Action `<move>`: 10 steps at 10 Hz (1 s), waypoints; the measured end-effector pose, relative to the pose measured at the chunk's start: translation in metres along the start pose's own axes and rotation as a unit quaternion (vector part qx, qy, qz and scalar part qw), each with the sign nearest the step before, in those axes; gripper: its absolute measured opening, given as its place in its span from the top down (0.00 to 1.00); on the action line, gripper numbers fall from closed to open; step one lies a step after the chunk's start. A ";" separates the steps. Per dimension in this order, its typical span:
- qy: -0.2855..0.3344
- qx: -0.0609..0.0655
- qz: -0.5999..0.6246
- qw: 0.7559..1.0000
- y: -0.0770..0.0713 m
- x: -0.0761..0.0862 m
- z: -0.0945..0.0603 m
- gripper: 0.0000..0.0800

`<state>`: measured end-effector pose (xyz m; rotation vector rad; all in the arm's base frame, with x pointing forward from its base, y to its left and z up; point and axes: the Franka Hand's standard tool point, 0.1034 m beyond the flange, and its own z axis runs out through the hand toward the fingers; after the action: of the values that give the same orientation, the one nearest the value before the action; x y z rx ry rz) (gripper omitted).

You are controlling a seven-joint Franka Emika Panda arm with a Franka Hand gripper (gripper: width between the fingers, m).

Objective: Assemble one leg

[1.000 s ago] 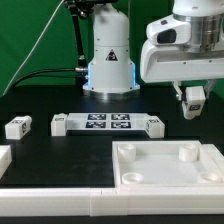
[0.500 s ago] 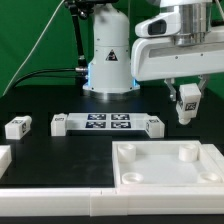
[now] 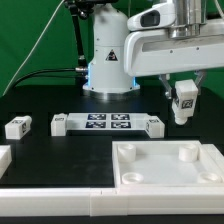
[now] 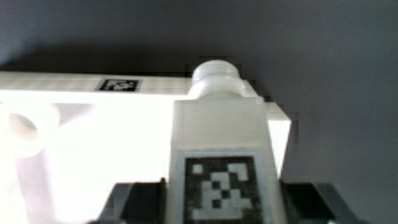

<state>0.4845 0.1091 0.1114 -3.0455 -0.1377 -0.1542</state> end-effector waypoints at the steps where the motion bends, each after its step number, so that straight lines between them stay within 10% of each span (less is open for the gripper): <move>1: 0.012 -0.001 -0.003 1.000 0.001 0.003 0.000 0.63; 3: 0.050 -0.008 -0.017 0.999 0.011 0.004 0.013 0.63; 8: 0.065 -0.006 -0.020 0.998 0.022 0.082 0.011 0.63; 10: 0.066 -0.006 -0.021 0.998 0.022 0.079 0.014 0.63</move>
Offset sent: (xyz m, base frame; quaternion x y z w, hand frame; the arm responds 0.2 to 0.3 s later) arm 0.0675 -0.0099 0.0087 -0.0581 0.0436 -0.0783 0.9943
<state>0.5662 0.0956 0.1042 -3.0344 -0.1911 -0.3591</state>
